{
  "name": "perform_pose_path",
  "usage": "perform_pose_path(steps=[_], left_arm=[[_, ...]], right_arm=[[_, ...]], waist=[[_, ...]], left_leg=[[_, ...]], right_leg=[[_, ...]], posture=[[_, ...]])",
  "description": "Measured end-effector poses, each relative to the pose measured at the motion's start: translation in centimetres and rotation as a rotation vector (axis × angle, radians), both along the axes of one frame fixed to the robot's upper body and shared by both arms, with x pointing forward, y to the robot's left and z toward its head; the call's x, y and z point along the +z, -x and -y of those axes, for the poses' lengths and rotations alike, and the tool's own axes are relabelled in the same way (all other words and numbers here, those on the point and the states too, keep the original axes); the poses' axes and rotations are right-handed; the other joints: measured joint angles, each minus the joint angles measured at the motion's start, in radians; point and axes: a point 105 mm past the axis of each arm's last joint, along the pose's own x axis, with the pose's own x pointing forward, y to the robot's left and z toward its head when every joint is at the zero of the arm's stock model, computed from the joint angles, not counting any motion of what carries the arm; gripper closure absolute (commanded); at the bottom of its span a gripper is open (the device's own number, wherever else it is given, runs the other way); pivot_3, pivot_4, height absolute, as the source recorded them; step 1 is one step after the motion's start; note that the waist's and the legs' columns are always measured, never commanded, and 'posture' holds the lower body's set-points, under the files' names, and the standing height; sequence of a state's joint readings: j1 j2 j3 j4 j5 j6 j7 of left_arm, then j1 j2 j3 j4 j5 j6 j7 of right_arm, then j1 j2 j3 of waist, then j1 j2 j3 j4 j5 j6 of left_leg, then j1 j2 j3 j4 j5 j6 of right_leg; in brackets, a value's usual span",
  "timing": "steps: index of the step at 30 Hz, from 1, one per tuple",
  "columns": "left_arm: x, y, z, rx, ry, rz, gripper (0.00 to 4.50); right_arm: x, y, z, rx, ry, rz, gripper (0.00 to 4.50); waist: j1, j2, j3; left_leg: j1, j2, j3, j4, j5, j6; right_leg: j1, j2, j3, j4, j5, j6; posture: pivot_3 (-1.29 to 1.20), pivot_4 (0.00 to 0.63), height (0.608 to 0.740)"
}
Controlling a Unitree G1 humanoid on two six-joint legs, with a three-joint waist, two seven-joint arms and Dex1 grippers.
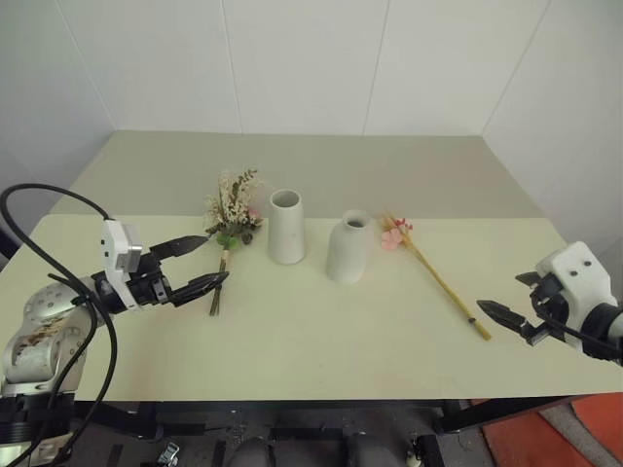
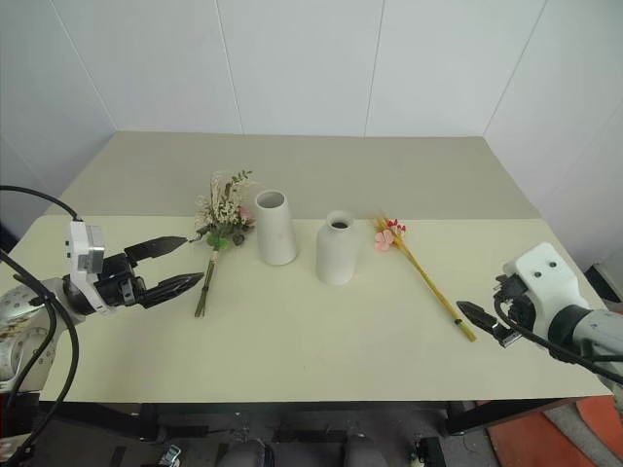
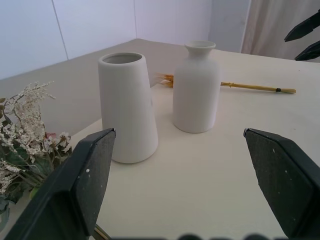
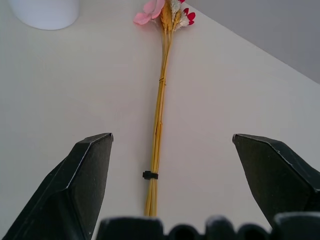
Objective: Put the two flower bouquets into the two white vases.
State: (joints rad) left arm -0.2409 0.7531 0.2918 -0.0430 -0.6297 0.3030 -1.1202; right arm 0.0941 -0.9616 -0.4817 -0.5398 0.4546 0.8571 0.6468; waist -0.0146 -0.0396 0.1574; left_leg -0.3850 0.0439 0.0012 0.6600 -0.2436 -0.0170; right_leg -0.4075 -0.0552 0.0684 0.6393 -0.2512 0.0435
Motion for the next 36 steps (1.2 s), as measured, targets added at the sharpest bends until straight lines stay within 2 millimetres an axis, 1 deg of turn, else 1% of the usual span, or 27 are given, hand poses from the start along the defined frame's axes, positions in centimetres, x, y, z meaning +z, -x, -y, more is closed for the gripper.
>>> perform_pose_path(steps=[6, 12, 14, 16, 19, 20, 21, 23, 25, 28, 31, 34, 36], left_arm=[[0.9, -0.4, 0.3, -0.002, 0.009, 0.034, 0.03], [0.8, -0.6, 0.6, 0.008, 0.016, 0.041, 0.03], [0.7, -0.7, 1.3, -0.026, -0.040, 0.043, 0.03], [0.7, -0.8, 2.6, -0.089, -0.136, 0.065, 0.03], [1.3, -1.2, 4.4, -0.174, -0.219, 0.122, 0.03], [1.7, -1.5, 5.0, -0.201, -0.238, 0.129, 0.03], [1.9, -1.6, 5.4, -0.217, -0.245, 0.138, 0.03], [2.7, -2.1, 6.4, -0.267, -0.278, 0.154, 0.03], [3.1, -2.3, 6.9, -0.296, -0.305, 0.167, 0.03], [3.0, -2.5, 7.3, -0.316, -0.330, 0.160, 0.03], [2.9, -2.6, 7.4, -0.320, -0.345, 0.155, 0.03], [2.8, -2.7, 7.5, -0.319, -0.336, 0.150, 0.00], [2.5, -2.7, 7.4, -0.317, -0.336, 0.145, 0.00]], right_arm=[[0.0, -0.1, 0.3, -0.025, 0.022, 0.009, 0.00], [-0.2, -0.5, -0.1, -0.016, 0.031, 0.000, 0.00], [0.6, -1.4, -1.2, 0.019, 0.010, 0.012, 0.00], [1.2, -2.7, -2.7, 0.071, 0.012, 0.009, 0.00], [0.7, -4.9, -4.0, 0.090, 0.046, -0.048, 0.00], [0.3, -5.9, -4.1, 0.075, 0.056, -0.083, 0.00], [0.1, -6.3, -4.2, 0.069, 0.060, -0.094, 0.00], [-0.5, -8.3, -4.8, 0.054, 0.076, -0.143, 0.00], [-1.3, -9.3, -5.2, 0.051, 0.089, -0.179, 0.00], [-2.6, -10.4, -5.1, 0.021, 0.097, -0.243, 0.00], [-3.4, -11.3, -4.7, -0.014, 0.090, -0.289, 0.00], [-3.8, -12.1, -4.3, -0.051, 0.071, -0.313, 0.54], [-4.0, -12.4, -4.1, -0.061, 0.068, -0.329, 1.21]], waist=[[0.000, 0.000, 0.000], [-0.003, 0.000, 0.000], [-0.007, 0.000, 0.000], [-0.010, 0.000, 0.000], [-0.008, 0.000, 0.000], [-0.008, 0.000, 0.000], [-0.005, 0.000, 0.000], [-0.005, 0.000, 0.000], [-0.004, 0.000, 0.000], [-0.003, 0.000, 0.000], [-0.002, 0.000, 0.000], [-0.003, 0.000, 0.001], [-0.003, 0.001, 0.001]], left_leg=[[0.000, 0.000, 0.000, 0.000, 0.000, 0.000], [0.000, 0.000, 0.000, 0.000, 0.000, 0.000], [0.001, 0.000, 0.000, 0.000, 0.000, 0.000], [0.002, 0.000, 0.000, 0.001, 0.000, 0.000], [0.000, 0.000, 0.000, 0.001, 0.000, 0.000], [-0.001, 0.000, 0.000, 0.001, 0.000, 0.000], [-0.003, 0.000, 0.000, 0.001, 0.000, 0.000], [-0.008, -0.001, 0.000, 0.001, 0.000, 0.000], [-0.013, -0.001, 0.000, 0.001, 0.000, 0.001], [-0.016, -0.001, 0.000, 0.001, 0.000, 0.001], [-0.020, -0.001, 0.000, 0.001, 0.000, 0.001], [-0.020, -0.001, 0.000, 0.002, 0.000, 0.001], [-0.019, -0.001, 0.000, 0.002, 0.000, 0.001]], right_leg=[[0.000, 0.000, 0.000, 0.000, 0.000, 0.000], [0.000, 0.000, 0.000, 0.000, 0.000, 0.000], [0.000, 0.001, 0.001, 0.001, 0.000, 0.000], [0.001, 0.001, 0.001, 0.001, 0.001, 0.000], [-0.001, 0.001, 0.000, 0.000, 0.004, -0.006], [-0.001, 0.001, 0.001, 0.000, 0.005, -0.007], [-0.004, 0.001, 0.000, 0.000, 0.005, -0.007], [-0.009, 0.001, 0.001, 0.000, 0.006, -0.007], [-0.016, 0.001, 0.001, 0.002, 0.006, -0.007], [-0.019, 0.001, 0.000, 0.002, 0.006, -0.007], [-0.020, 0.000, 0.000, 0.002, 0.006, -0.007], [-0.020, 0.000, 0.000, 0.001, 0.007, -0.006], [-0.020, 0.000, 0.000, 0.002, 0.007, -0.006]], posture=[[0.00, 0.150, 0.740], [0.00, 0.150, 0.740], [0.00, 0.150, 0.740], [0.00, 0.150, 0.740], [0.00, 0.150, 0.740], [0.00, 0.150, 0.740], [0.00, 0.150, 0.740], [0.00, 0.150, 0.740], [0.00, 0.150, 0.740], [0.00, 0.150, 0.740], [0.00, 0.150, 0.740], [0.00, 0.150, 0.740], [0.00, 0.150, 0.740]])
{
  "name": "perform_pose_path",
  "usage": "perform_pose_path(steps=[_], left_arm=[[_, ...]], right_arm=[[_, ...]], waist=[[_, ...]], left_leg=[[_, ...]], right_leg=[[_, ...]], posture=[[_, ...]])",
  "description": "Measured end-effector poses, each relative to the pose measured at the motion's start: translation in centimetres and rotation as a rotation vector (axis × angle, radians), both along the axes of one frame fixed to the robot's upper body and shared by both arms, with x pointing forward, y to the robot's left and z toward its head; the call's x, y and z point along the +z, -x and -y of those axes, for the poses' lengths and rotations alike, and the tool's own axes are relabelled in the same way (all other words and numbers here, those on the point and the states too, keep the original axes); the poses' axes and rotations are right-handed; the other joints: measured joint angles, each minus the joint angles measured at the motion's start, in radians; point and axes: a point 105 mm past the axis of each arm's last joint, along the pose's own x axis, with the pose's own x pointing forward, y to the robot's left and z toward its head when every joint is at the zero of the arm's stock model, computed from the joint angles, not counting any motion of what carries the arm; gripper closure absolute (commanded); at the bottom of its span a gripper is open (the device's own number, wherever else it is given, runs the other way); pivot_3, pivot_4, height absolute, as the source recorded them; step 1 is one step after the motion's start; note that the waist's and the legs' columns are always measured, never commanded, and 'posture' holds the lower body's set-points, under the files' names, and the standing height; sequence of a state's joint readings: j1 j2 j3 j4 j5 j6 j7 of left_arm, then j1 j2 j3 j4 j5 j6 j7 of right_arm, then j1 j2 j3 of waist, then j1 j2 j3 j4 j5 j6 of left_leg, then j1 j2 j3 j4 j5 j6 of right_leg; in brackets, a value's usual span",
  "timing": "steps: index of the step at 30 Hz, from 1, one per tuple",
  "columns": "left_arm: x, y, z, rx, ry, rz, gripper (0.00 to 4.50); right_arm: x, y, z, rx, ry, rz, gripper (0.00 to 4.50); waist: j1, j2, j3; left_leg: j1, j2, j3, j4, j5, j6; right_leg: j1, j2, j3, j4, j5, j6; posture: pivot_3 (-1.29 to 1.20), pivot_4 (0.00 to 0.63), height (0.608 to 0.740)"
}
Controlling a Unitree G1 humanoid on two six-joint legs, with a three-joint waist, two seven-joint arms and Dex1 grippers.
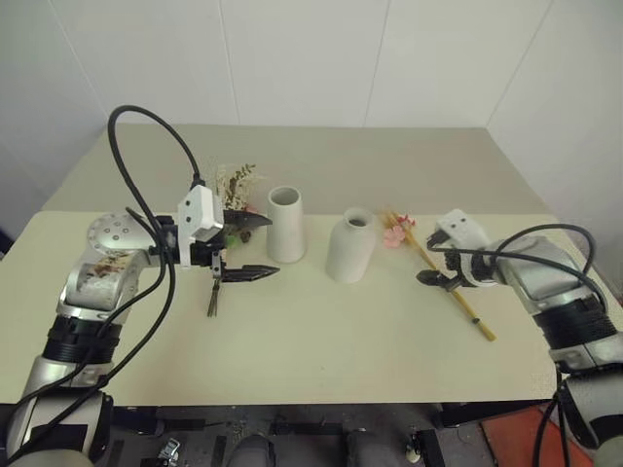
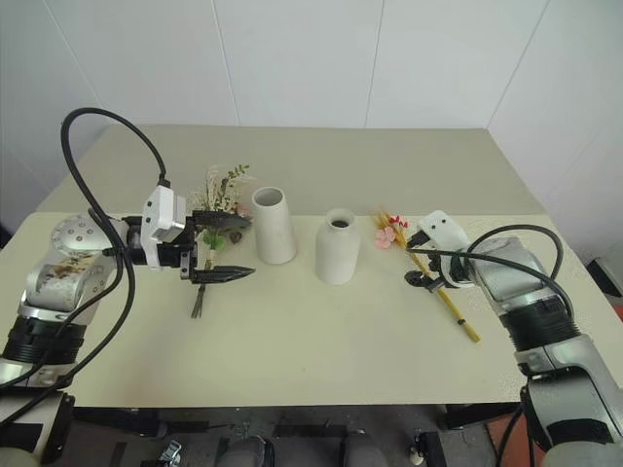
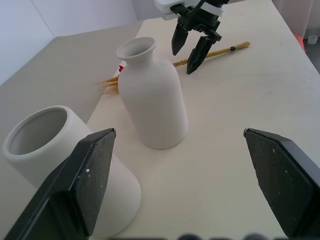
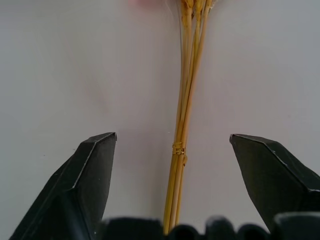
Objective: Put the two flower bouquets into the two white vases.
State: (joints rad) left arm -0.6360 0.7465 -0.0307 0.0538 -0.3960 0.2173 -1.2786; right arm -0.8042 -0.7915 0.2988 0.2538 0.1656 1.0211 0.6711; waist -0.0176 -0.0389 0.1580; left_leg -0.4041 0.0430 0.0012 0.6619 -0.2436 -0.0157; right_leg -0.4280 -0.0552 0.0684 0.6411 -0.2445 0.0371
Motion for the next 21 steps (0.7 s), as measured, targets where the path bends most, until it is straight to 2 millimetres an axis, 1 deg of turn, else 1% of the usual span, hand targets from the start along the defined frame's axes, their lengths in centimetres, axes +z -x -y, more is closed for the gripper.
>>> perform_pose_path(steps=[4, 8, 9, 10, 16, 21], left_arm=[[-0.81, 0.07, -0.32, 0.014, -0.003, -0.022, 0.00], [-0.69, 0.03, -0.53, 0.025, 0.003, 0.000, 0.00], [-0.80, 0.04, -0.58, 0.028, 0.004, -0.001, 0.00], [-0.95, 0.07, -0.62, 0.030, 0.004, -0.004, 0.00], [-0.93, -0.02, -0.68, 0.042, 0.011, 0.011, 0.00], [-0.86, -0.10, -0.69, 0.048, 0.016, 0.019, 0.00]], right_arm=[[0.06, -0.21, 0.15, 0.005, 0.005, -0.012, 2.69], [0.21, -0.43, -0.13, 0.011, -0.001, -0.015, 4.09], [0.17, -0.43, -0.15, 0.013, -0.001, -0.018, 4.38], [0.08, -0.40, -0.16, 0.015, -0.003, -0.024, 4.45], [-0.23, -0.52, -0.37, 0.012, 0.001, -0.027, 4.45], [0.23, -0.71, -0.39, -0.003, -0.004, 0.009, 4.45]], waist=[[0.000, 0.000, 0.000], [-0.001, 0.000, 0.000], [-0.001, 0.000, 0.000], [-0.001, 0.000, 0.000], [-0.002, 0.000, 0.000], [-0.002, 0.000, 0.000]], left_leg=[[0.001, 0.000, 0.000, 0.001, 0.000, 0.000], [0.002, 0.000, 0.000, 0.002, 0.000, 0.000], [0.002, 0.000, 0.000, 0.002, 0.000, 0.000], [0.002, 0.000, 0.000, 0.003, 0.000, 0.000], [0.002, 0.000, 0.000, 0.005, 0.000, 0.000], [0.001, 0.000, 0.000, 0.006, 0.000, 0.000]], right_leg=[[0.000, 0.000, 0.000, 0.002, 0.000, 0.000], [0.000, 0.000, 0.000, 0.005, 0.000, 0.000], [0.000, 0.000, 0.000, 0.005, 0.000, 0.000], [0.001, 0.000, 0.000, 0.006, 0.001, 0.000], [0.001, 0.000, 0.000, 0.006, 0.001, 0.000], [0.001, 0.000, 0.000, 0.006, 0.002, 0.000]], posture=[[0.00, 0.150, 0.740], [0.00, 0.150, 0.740], [0.00, 0.150, 0.740], [0.00, 0.150, 0.740], [0.00, 0.150, 0.740], [0.00, 0.150, 0.740]])
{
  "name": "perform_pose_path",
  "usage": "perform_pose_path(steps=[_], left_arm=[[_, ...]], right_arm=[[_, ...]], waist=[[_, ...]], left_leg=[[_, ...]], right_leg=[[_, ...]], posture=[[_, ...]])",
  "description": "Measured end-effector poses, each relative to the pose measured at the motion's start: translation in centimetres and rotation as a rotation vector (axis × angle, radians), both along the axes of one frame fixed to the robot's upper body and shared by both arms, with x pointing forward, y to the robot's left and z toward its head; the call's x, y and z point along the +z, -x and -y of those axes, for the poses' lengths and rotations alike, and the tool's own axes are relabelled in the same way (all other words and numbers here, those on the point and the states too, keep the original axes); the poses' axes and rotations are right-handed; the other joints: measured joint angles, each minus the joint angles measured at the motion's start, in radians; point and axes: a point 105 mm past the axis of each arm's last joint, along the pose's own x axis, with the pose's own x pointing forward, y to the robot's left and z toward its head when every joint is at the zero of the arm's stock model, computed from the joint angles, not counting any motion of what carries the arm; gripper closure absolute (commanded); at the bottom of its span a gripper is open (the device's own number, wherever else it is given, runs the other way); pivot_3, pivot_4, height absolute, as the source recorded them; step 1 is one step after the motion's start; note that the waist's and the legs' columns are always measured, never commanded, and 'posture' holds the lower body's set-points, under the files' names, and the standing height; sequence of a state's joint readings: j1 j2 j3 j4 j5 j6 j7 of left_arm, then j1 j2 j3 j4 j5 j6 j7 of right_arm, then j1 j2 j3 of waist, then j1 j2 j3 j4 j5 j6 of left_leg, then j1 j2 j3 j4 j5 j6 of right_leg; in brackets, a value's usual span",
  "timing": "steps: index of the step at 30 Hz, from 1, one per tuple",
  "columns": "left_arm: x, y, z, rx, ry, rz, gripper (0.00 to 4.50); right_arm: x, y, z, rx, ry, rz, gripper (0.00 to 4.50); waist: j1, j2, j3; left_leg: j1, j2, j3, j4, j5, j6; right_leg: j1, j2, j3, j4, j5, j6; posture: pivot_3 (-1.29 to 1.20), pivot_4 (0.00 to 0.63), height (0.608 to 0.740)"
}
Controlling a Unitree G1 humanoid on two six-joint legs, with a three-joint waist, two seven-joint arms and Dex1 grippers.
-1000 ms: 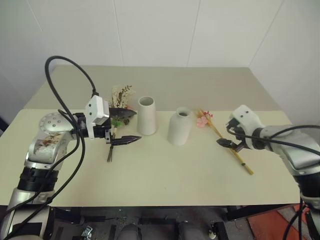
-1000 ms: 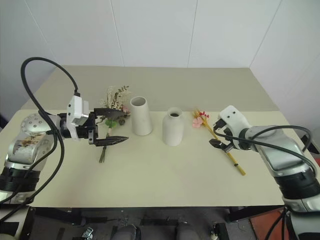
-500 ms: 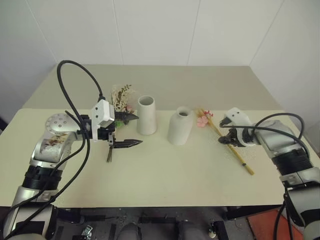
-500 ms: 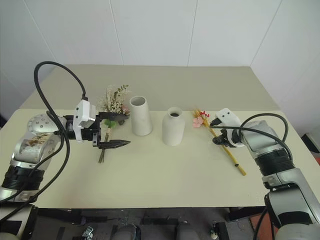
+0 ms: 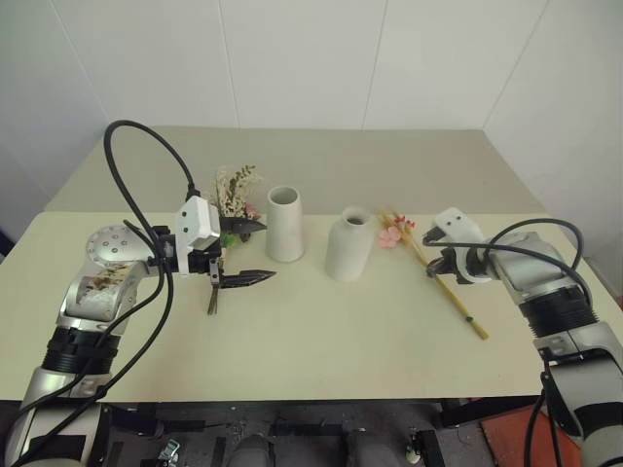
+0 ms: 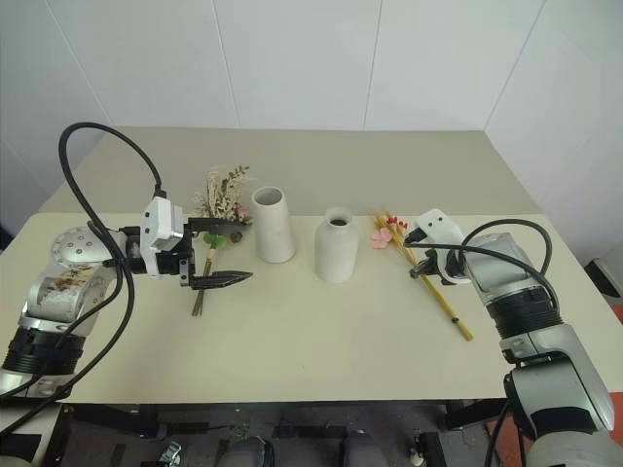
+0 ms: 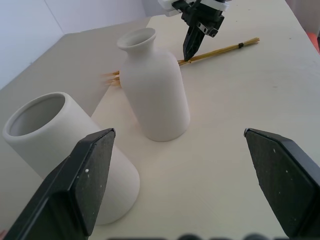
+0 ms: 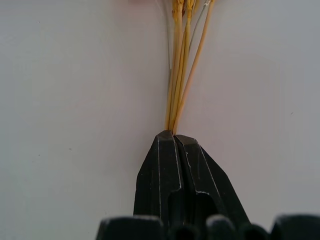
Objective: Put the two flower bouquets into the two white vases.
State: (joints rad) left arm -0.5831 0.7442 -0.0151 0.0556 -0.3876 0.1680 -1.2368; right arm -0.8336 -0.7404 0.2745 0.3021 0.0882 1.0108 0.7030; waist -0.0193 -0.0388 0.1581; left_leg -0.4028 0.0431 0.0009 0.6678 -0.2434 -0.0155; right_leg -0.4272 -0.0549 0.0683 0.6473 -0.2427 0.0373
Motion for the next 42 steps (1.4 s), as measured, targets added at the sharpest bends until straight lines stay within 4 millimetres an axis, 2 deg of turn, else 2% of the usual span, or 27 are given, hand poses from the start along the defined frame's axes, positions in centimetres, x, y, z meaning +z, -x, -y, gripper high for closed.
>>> perform_pose_path(steps=[6, 11, 13, 15, 18, 21, 26, 31, 36, 42], left_arm=[[0.0, 0.0, 0.0, 0.002, 0.004, 0.000, 0.00], [-0.1, -0.1, -0.1, 0.006, 0.010, -0.008, 0.00], [-0.3, -0.3, -0.2, 0.013, 0.015, -0.015, 0.00], [-0.3, -0.4, -0.1, 0.018, 0.022, -0.016, 0.00], [-0.1, -0.7, -0.1, 0.039, 0.065, -0.020, 0.00], [0.4, -1.2, -0.3, 0.067, 0.130, -0.041, 0.00], [1.7, -2.4, -0.3, 0.111, 0.196, -0.057, 0.00], [1.3, -3.0, -0.7, 0.150, 0.207, -0.073, 0.00], [1.1, -3.1, -0.9, 0.168, 0.209, -0.085, 0.00], [0.7, -3.0, -1.3, 0.193, 0.206, -0.093, 0.00]], right_arm=[[2.1, 0.2, -0.2, 0.024, 0.038, 0.098, 4.45], [7.1, 0.2, 0.7, -0.062, -0.011, 0.271, 4.45], [9.6, 0.2, 1.0, -0.107, -0.070, 0.371, 4.45], [12.5, 0.4, 0.8, -0.136, -0.169, 0.502, 4.45], [16.9, 1.4, -1.0, -0.099, -0.408, 0.747, 4.45], [19.7, 3.1, -2.9, -0.030, -0.659, 0.950, 4.45], [21.1, 3.8, -6.7, 0.024, -0.843, 1.201, 4.45], [21.5, 3.8, -10.3, 0.102, -0.886, 1.281, 4.45], [21.2, 3.9, -11.5, 0.131, -0.869, 1.300, 4.45], [18.1, 3.6, -11.7, 0.121, -0.837, 1.230, 4.45]], waist=[[0.001, 0.000, 0.000], [0.002, 0.000, 0.000], [0.001, 0.000, 0.000], [0.000, 0.001, 0.000], [-0.002, 0.001, 0.000], [0.000, 0.001, 0.000], [-0.006, 0.002, 0.000], [-0.022, 0.002, 0.000], [-0.022, 0.002, 0.000], [-0.024, 0.002, 0.000]], left_leg=[[-0.001, 0.000, 0.000, 0.000, 0.000, 0.000], [0.000, 0.000, 0.000, 0.000, 0.000, 0.000], [0.000, 0.000, 0.000, 0.000, 0.000, 0.000], [0.000, 0.000, 0.000, 0.000, 0.000, 0.000], [0.000, 0.001, -0.001, 0.000, 0.000, 0.000], [0.000, 0.001, -0.002, 0.001, 0.000, 0.000], [0.000, 0.000, -0.002, 0.001, 0.000, 0.000], [0.000, 0.000, -0.002, 0.001, 0.000, 0.000], [0.000, 0.000, -0.002, 0.001, 0.000, 0.000], [0.001, 0.000, -0.002, 0.001, 0.000, 0.000]], right_leg=[[0.000, 0.000, 0.000, 0.000, 0.000, 0.000], [0.000, 0.000, 0.000, 0.000, 0.000, 0.000], [0.000, 0.000, 0.000, 0.000, 0.000, 0.000], [0.000, 0.000, 0.000, 0.000, 0.000, 0.000], [0.000, 0.001, 0.000, 0.001, 0.000, 0.000], [0.001, 0.001, -0.001, 0.001, 0.000, 0.000], [0.001, 0.000, -0.001, 0.001, 0.001, 0.000], [0.001, 0.000, -0.001, 0.002, 0.001, 0.000], [0.001, 0.000, -0.001, 0.002, 0.001, 0.000], [0.001, 0.000, -0.001, 0.002, 0.001, 0.000]], posture=[[0.00, 0.150, 0.740], [0.00, 0.150, 0.740], [0.00, 0.150, 0.740], [0.00, 0.150, 0.740], [0.00, 0.150, 0.740], [0.00, 0.150, 0.740], [0.00, 0.150, 0.740], [0.00, 0.150, 0.740], [0.00, 0.150, 0.740], [0.00, 0.150, 0.740]])
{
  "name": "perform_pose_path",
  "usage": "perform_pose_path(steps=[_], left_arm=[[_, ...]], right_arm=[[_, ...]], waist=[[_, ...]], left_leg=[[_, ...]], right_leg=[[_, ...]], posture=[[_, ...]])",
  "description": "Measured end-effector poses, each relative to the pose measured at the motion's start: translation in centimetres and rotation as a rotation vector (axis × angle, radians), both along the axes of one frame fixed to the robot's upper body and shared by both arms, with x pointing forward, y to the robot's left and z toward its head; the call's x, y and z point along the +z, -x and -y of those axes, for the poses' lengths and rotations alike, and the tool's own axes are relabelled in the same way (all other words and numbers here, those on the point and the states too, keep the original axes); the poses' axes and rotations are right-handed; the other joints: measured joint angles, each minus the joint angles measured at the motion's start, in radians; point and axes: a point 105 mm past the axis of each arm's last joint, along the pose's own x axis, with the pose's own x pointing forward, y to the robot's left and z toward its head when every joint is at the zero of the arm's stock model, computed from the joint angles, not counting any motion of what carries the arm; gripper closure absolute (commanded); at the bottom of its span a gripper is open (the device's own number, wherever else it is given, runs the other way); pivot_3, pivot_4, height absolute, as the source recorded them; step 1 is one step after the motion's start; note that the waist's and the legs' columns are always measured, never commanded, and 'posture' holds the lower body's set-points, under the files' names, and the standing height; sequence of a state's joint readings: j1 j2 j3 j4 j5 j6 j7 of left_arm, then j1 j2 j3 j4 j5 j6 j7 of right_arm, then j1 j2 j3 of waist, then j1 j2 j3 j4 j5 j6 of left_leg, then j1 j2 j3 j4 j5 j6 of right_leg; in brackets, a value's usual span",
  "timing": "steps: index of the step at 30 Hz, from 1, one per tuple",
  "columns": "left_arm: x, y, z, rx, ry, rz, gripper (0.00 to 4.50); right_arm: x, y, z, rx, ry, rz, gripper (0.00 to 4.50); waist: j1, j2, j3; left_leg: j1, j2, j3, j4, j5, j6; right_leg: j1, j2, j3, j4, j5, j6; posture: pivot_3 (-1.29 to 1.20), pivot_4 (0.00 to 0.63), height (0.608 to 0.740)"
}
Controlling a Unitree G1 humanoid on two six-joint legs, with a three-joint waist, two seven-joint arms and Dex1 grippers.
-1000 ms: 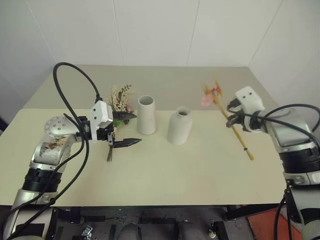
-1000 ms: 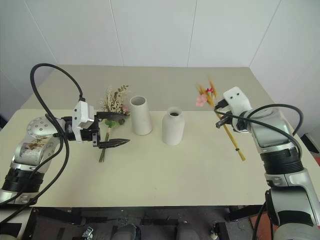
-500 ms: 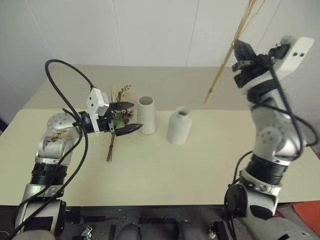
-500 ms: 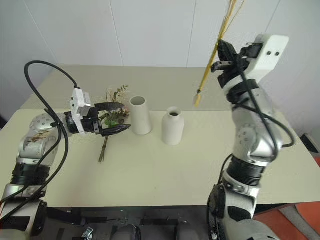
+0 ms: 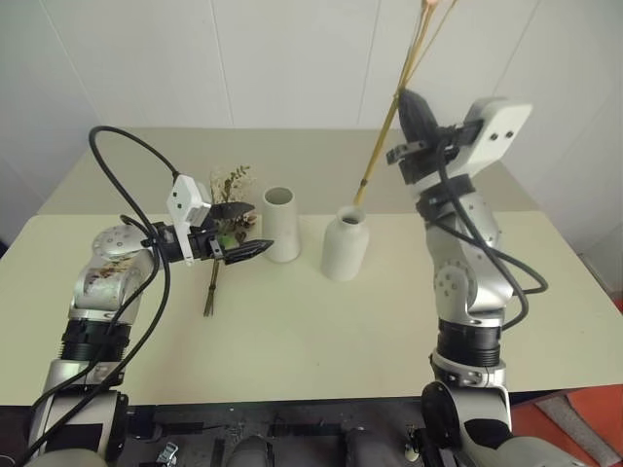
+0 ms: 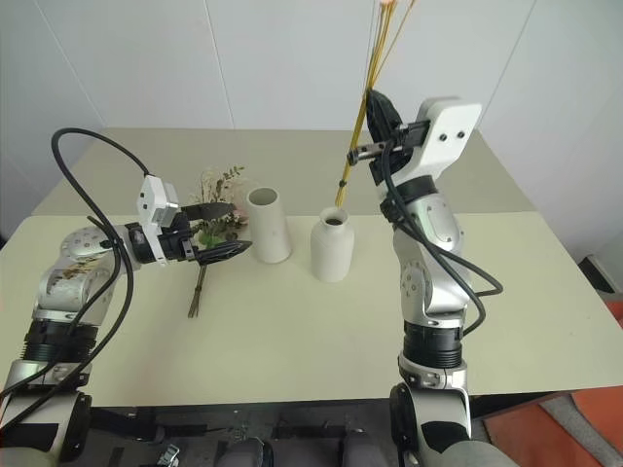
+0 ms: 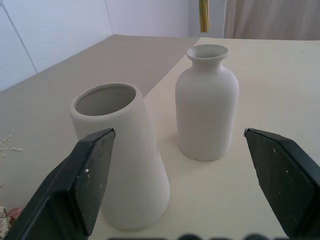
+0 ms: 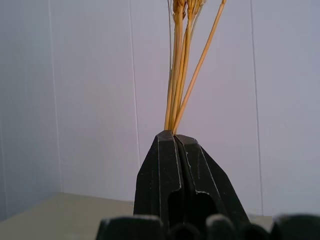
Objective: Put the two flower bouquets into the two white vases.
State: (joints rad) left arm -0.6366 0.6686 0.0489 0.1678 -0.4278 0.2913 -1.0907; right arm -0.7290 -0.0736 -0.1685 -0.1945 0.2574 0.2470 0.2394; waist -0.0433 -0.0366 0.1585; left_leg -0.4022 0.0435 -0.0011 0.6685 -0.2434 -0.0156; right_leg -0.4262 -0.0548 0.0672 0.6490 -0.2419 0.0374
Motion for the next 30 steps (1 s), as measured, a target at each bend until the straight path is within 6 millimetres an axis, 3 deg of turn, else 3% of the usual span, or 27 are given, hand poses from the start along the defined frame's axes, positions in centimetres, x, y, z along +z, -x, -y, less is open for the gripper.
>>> perform_pose_path(steps=[6, 21, 25, 30], left_arm=[[0.4, 0.0, -0.3, 0.022, 0.002, 0.013, 0.00], [0.9, 0.2, -0.4, 0.030, -0.007, 0.036, 0.00], [1.0, 0.2, -0.4, 0.035, -0.004, 0.039, 0.00], [1.1, 0.1, -0.4, 0.038, 0.003, 0.049, 0.00]], right_arm=[[-0.9, 0.2, -0.3, -0.003, 0.018, 0.013, 4.45], [-6.2, 0.2, -2.1, 0.008, 0.055, -0.024, 4.45], [-6.5, 0.3, -2.4, -0.024, 0.075, -0.010, 3.50], [-6.7, 0.2, -2.2, -0.043, 0.084, -0.017, 1.70]], waist=[[-0.001, 0.000, 0.000], [-0.001, 0.000, 0.000], [-0.002, 0.000, 0.000], [-0.001, 0.000, 0.000]], left_leg=[[0.000, 0.000, 0.000, 0.000, 0.000, 0.000], [0.001, 0.000, 0.000, 0.000, 0.000, 0.000], [0.001, 0.000, 0.000, 0.000, 0.000, 0.000], [0.001, 0.000, 0.000, 0.000, 0.000, 0.000]], right_leg=[[0.000, 0.000, 0.000, 0.000, 0.000, 0.000], [0.001, 0.000, 0.000, 0.000, 0.000, 0.000], [0.001, 0.000, 0.000, 0.000, 0.000, 0.000], [0.001, 0.000, 0.000, 0.000, 0.000, 0.000]], posture=[[0.00, 0.150, 0.740], [0.00, 0.150, 0.740], [0.00, 0.150, 0.740], [0.00, 0.150, 0.740]])
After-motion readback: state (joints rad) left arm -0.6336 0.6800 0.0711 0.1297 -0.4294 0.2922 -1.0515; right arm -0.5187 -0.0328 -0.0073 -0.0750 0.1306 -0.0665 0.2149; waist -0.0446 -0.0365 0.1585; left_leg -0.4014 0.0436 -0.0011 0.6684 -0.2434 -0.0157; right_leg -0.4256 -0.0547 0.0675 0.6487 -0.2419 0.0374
